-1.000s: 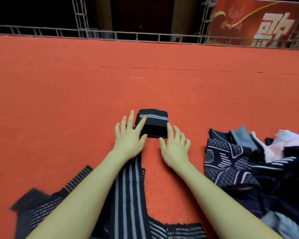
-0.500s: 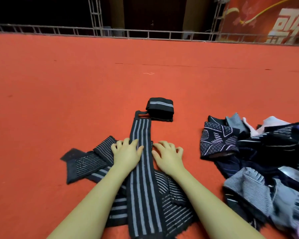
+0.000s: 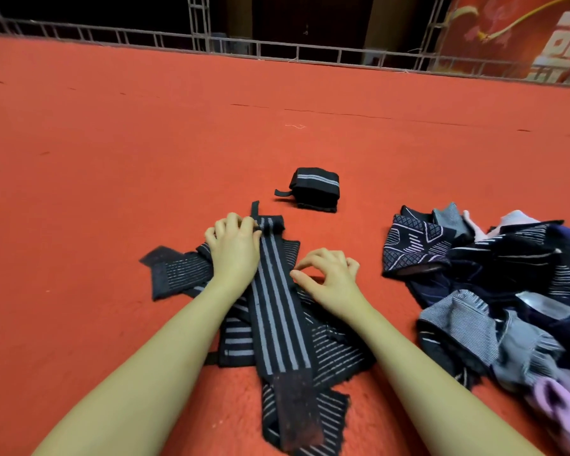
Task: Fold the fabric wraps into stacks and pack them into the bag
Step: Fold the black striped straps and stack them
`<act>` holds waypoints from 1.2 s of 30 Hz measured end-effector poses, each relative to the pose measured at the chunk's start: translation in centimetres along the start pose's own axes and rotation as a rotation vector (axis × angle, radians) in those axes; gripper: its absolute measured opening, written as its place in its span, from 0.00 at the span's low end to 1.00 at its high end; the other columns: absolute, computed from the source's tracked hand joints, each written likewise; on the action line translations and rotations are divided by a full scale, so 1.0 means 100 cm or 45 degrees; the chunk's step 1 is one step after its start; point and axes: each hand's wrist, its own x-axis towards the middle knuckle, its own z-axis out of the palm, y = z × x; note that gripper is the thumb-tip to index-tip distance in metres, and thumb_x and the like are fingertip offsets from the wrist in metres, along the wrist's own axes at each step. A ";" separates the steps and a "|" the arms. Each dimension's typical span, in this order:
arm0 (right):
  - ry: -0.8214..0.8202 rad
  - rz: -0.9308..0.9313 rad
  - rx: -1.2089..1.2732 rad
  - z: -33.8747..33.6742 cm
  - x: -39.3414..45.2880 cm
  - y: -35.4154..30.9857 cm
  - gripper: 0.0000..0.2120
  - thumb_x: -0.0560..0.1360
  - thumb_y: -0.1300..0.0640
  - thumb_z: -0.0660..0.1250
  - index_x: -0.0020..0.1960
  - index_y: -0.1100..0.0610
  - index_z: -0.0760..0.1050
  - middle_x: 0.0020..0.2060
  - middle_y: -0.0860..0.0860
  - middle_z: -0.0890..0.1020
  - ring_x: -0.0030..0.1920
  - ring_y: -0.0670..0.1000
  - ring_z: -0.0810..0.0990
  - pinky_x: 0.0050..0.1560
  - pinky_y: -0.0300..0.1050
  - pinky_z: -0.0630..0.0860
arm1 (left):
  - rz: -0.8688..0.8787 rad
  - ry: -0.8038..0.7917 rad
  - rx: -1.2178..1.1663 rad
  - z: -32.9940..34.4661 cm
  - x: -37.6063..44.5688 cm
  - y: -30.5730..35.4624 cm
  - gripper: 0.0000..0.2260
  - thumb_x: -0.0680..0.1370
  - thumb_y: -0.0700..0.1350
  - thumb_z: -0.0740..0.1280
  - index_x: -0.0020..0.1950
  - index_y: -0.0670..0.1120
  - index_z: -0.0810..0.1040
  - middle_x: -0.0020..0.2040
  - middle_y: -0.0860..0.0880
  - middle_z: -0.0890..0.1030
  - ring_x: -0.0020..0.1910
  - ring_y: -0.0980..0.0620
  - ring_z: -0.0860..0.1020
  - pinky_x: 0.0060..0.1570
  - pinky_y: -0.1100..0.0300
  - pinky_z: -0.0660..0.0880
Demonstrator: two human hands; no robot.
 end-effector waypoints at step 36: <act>0.378 0.174 -0.861 -0.110 0.006 0.084 0.09 0.71 0.56 0.72 0.48 0.59 0.78 0.46 0.57 0.78 0.47 0.62 0.75 0.52 0.54 0.60 | 0.292 -0.779 0.216 0.030 -0.018 0.088 0.27 0.82 0.58 0.49 0.79 0.48 0.49 0.76 0.47 0.60 0.74 0.45 0.59 0.69 0.47 0.53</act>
